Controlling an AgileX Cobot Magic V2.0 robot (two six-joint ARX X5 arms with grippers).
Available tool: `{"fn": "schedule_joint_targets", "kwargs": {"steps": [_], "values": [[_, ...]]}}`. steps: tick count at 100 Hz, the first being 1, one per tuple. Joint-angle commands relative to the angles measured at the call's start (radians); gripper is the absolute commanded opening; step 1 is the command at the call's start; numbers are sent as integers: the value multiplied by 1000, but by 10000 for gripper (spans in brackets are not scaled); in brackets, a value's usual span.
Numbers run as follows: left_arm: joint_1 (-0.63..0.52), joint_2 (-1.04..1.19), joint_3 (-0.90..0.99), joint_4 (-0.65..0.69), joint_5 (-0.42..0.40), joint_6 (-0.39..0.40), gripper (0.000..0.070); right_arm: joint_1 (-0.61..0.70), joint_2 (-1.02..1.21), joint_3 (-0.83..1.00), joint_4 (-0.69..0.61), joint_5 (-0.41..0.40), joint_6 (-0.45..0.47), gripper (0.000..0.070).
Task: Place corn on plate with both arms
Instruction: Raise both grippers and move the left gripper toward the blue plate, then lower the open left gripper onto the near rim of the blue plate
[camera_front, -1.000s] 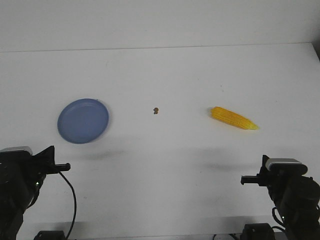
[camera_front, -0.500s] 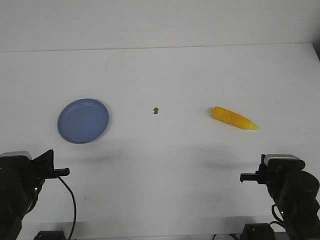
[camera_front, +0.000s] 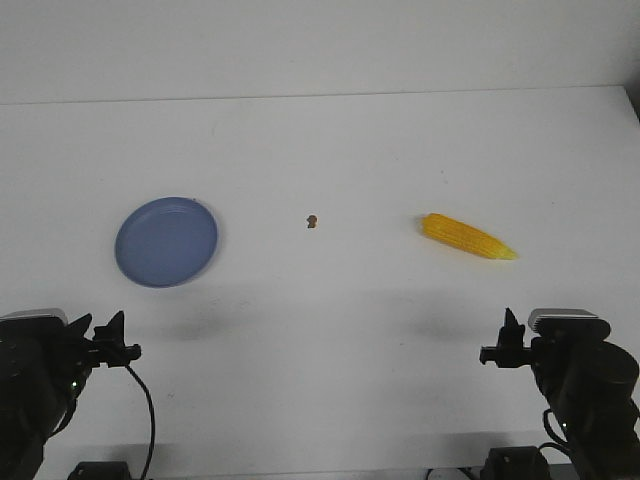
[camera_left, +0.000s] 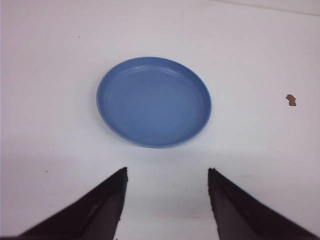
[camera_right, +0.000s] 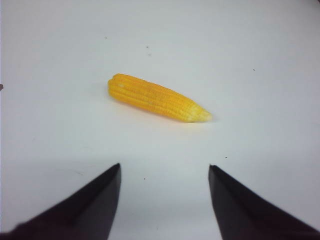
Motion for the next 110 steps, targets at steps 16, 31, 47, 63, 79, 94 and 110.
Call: {"fn": "schedule_joint_targets", "kwargs": {"steps": [16,31,47,63,79,94,110], "values": [[-1,47,15,39,-3,-18,355,1,3,18,16,-1,7,393],[20,182,25,122,-4,-74,414,1,3,18,16,-1,7,393],[74,421,89,156,0,-97,422,1,3,18,15,-1,7,393],[133,650,173,226,6,-97,420,1,3,18,15,-1,7,393],[183,833,258,264,44,-96,418,1,3,18,15,-1,7,393],[217,958,301,283,85,-95,418,1,3,18,15,-1,7,393],[245,1045,301,311,85,-95,418,1,3,18,14,-1,7,393]]}}
